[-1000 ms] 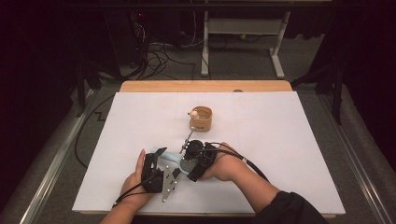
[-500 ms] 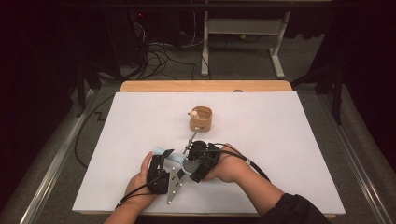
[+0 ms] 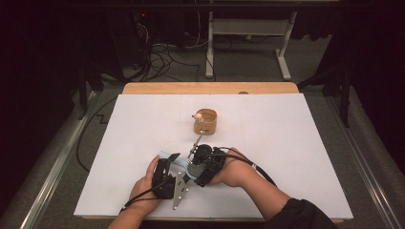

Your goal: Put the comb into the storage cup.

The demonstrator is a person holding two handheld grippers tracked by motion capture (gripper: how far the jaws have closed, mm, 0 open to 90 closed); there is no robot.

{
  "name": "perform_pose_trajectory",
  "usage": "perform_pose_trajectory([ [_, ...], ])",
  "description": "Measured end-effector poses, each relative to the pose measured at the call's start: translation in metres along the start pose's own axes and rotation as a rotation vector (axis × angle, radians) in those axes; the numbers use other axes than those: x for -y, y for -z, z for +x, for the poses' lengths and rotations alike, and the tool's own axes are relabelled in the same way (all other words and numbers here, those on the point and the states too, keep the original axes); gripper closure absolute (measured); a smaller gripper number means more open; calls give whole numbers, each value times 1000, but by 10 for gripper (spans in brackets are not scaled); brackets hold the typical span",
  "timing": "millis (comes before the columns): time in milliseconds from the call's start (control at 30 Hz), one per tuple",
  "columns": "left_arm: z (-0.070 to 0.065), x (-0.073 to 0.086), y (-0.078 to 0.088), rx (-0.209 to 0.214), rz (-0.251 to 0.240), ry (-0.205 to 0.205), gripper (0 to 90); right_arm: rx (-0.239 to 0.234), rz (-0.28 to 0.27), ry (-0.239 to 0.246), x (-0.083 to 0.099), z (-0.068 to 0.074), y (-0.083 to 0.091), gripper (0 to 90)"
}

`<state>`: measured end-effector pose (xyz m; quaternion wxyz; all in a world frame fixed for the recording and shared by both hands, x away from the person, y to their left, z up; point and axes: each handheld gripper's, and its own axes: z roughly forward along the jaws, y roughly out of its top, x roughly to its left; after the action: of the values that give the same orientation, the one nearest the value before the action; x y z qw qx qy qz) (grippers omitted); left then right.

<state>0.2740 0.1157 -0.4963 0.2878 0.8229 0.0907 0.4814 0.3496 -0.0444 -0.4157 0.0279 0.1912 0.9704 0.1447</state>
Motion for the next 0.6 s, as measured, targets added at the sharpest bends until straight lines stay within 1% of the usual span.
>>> perform_pose_trajectory([
  [133, -1, 0, 0, 5, 0, -12, 228, -1, 17, 6, -1, 0, -1, 207],
  [167, -1, 0, 1, 5, 10, -32, 242, -8, 11, 3, -1, 1, -2, 207],
  [200, -1, 1, 1, 13, 9, -43, 242, -8, 11, 3, -1, 1, -2, 207],
  [233, -2, 1, 2, 18, 11, -62, 272, -11, 8, -3, -2, 2, -2, 207],
  [367, -3, 1, 2, 13, 7, -79, 318, -12, 5, -3, -2, 1, -2, 207],
  [467, -5, 1, 2, 14, 9, -100, 355, -15, 1, -3, -3, 1, -1, 207],
  [533, -6, 1, 2, 14, 5, -101, 389, -16, -1, -4, -3, 1, -1, 207],
  [600, -6, 1, 2, 12, 8, -112, 418, -20, -12, -8, -4, 1, -1, 207],
])
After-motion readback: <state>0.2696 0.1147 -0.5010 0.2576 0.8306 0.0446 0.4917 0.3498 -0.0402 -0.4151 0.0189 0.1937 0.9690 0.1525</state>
